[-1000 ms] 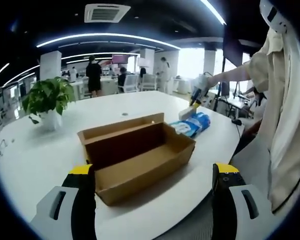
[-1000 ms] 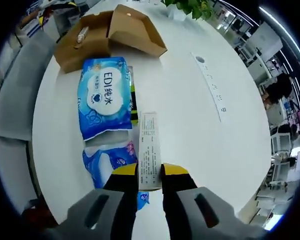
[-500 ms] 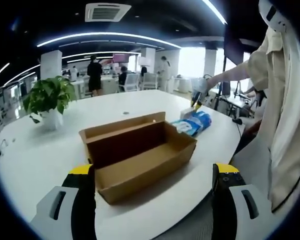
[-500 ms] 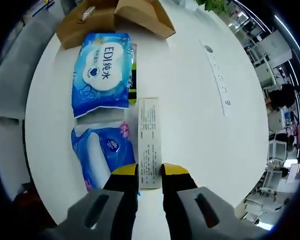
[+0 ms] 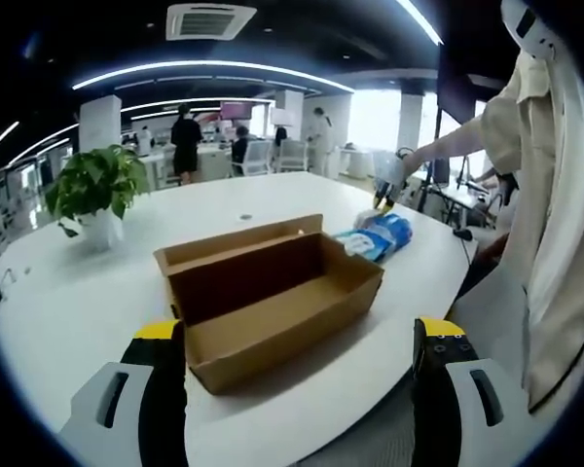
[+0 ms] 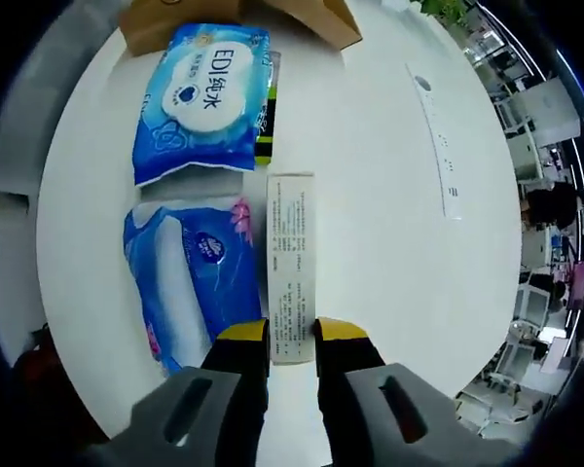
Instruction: Operate the shoe box by opening the lid, removing the specified soft item, and placing it in the target area until the item is outside and the box remains undamaged.
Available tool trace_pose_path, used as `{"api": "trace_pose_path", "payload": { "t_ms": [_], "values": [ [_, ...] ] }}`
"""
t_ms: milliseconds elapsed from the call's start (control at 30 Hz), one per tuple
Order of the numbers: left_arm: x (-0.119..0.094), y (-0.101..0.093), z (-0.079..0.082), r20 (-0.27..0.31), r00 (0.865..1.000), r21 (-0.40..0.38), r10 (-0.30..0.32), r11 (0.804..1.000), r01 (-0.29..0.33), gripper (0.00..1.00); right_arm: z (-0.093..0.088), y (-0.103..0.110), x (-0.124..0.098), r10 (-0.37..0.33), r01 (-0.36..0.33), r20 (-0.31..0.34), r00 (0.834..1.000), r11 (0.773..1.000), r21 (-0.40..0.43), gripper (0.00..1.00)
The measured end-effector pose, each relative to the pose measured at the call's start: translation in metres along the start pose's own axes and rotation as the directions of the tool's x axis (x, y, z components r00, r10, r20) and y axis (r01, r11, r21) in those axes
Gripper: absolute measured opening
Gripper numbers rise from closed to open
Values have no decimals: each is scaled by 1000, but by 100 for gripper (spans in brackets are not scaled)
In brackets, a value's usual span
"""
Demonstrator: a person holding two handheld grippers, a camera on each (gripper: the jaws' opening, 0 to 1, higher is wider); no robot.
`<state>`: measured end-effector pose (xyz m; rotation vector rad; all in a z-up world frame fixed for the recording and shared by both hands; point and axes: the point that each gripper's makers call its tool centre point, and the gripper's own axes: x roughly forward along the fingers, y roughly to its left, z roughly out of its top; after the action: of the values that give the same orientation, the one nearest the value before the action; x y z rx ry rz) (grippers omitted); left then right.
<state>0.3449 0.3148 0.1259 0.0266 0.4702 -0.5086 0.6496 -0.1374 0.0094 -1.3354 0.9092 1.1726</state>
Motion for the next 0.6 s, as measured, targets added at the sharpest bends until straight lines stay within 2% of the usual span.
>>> {"api": "trace_pose_path", "payload": {
  "t_ms": [333, 600],
  "values": [
    [-2, 2, 0, 0, 1000, 5, 6, 1000, -6, 100, -3, 3, 0, 17, -18, -12, 1000, 999, -26, 15],
    [0, 5, -2, -14, 1000, 8, 12, 1000, -12, 98, -3, -1, -1, 3, -4, -27, 1000, 999, -44, 16]
  ]
}}
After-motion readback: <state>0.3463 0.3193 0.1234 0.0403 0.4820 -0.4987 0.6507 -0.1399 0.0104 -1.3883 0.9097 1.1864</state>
